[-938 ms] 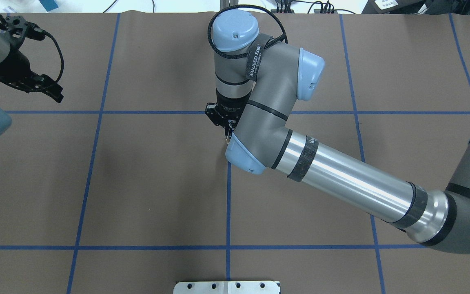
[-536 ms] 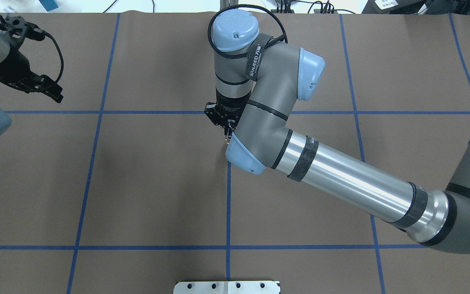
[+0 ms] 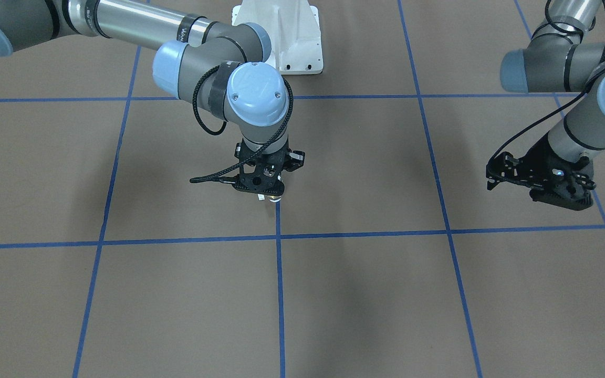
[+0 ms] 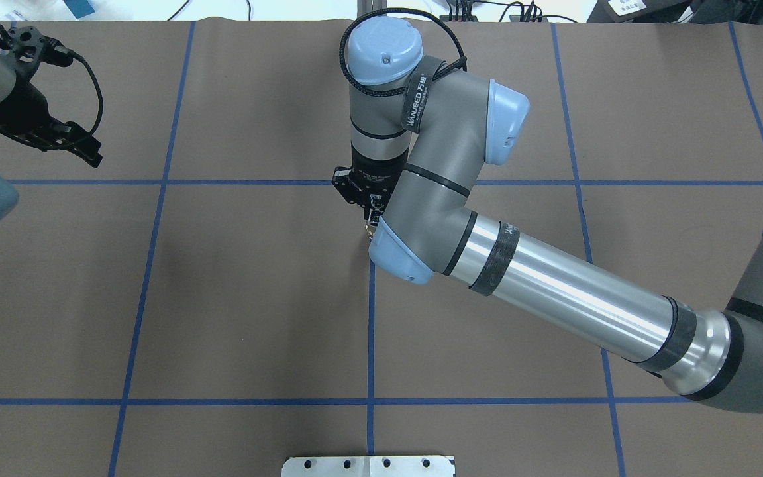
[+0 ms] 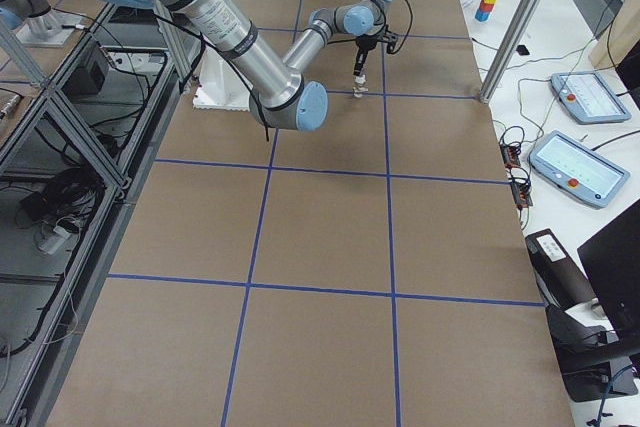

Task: Assemble PPR valve and pipe with both arms
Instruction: 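Open the right gripper to release the fitting on the valve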

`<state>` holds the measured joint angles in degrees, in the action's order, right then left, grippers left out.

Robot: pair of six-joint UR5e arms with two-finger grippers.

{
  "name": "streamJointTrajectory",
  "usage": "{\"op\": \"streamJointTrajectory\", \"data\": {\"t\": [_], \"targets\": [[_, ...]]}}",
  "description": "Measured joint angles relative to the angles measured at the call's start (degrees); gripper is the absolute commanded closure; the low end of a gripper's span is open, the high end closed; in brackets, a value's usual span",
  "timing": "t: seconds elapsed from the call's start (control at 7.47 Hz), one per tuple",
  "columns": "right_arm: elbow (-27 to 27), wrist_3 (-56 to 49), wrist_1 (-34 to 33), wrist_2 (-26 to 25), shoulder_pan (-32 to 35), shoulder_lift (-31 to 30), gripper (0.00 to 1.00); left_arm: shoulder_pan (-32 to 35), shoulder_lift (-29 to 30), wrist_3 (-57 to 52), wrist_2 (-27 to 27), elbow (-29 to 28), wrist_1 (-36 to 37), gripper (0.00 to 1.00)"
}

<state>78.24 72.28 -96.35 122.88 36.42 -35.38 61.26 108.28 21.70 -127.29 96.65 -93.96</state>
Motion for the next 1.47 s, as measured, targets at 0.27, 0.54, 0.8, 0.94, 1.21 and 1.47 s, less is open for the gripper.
{"op": "streamJointTrajectory", "data": {"t": [0.27,0.54,0.8,0.94,1.21,1.47], "targets": [[0.1,0.1,0.9,0.0,0.0,-0.5,0.11,0.0,0.0,0.0,0.0,0.0,0.0,0.00],[0.2,0.4,1.1,-0.2,0.0,-0.5,0.02,0.0,0.0,0.0,0.0,0.0,0.0,0.00],[0.2,0.5,1.1,-0.3,0.0,-0.5,0.01,0.0,0.0,0.0,0.0,0.0,0.0,0.00],[0.5,0.6,1.1,-0.3,0.0,-0.4,0.01,0.0,0.1,0.0,0.0,0.0,0.0,0.00],[4.0,1.2,0.3,-0.3,0.7,-0.5,0.01,0.0,0.1,0.0,0.0,0.1,0.0,0.00],[12.8,1.6,-5.3,-0.6,3.2,-1.6,0.01,0.3,-0.1,0.0,0.0,0.7,0.1,0.00]]}}
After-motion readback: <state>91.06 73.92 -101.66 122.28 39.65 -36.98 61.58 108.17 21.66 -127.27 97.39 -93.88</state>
